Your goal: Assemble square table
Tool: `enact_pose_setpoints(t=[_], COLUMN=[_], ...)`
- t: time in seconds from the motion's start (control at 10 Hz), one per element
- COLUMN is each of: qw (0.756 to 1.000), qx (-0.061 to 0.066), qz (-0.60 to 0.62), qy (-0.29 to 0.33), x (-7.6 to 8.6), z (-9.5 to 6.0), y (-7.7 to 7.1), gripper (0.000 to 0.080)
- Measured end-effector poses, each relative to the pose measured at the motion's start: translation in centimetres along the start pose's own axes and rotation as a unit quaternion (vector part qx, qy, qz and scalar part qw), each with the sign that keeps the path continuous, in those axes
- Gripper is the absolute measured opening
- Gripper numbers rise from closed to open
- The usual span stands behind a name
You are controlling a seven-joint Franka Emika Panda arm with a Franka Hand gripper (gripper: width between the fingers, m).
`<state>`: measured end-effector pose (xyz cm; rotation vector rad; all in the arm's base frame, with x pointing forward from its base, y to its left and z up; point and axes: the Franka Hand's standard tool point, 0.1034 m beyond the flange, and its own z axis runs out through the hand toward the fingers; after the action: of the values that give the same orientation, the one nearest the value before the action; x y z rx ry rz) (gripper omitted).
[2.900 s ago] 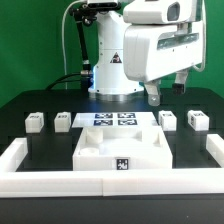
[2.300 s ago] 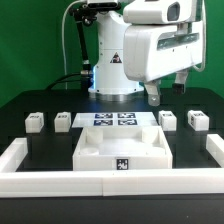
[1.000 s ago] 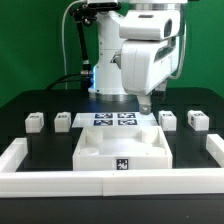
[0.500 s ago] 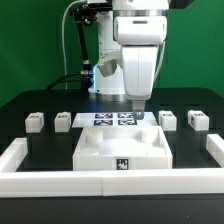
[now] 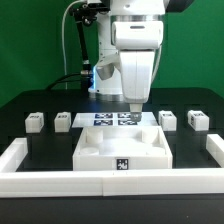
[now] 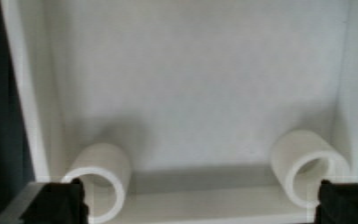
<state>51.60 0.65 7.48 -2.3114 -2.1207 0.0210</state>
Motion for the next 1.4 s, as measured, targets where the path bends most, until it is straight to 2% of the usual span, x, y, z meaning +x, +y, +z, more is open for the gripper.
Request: enact_pose_setpoints(t=[0.1,0.2,0.4,0.6,0.8,1.1,1.4], qw=[1.000,1.000,1.000,1.000,1.000,1.000,0.999], qx=[0.000,0.006,0.013,0.012,0.018,0.026,0.035], qz=[-0.009,-0.010,-0.006,-0.006,-0.006,-0.005,-0.004], qy=[0.001,0.002,0.003,0.003,0.003,0.005,0.008], x=[-0.1,-0.2,-0.9,-0.9,-1.0,-1.1,-1.1], z=[0.8,1.7,3.0,2.9,3.2,5.0,6.7], y=[-1.2,-2.1,-3.3,-3.1,-3.9,-6.4,-6.8], gripper=[0.0650,0.0650,0.0650,0.0650,0.0650,0.0650,0.0650])
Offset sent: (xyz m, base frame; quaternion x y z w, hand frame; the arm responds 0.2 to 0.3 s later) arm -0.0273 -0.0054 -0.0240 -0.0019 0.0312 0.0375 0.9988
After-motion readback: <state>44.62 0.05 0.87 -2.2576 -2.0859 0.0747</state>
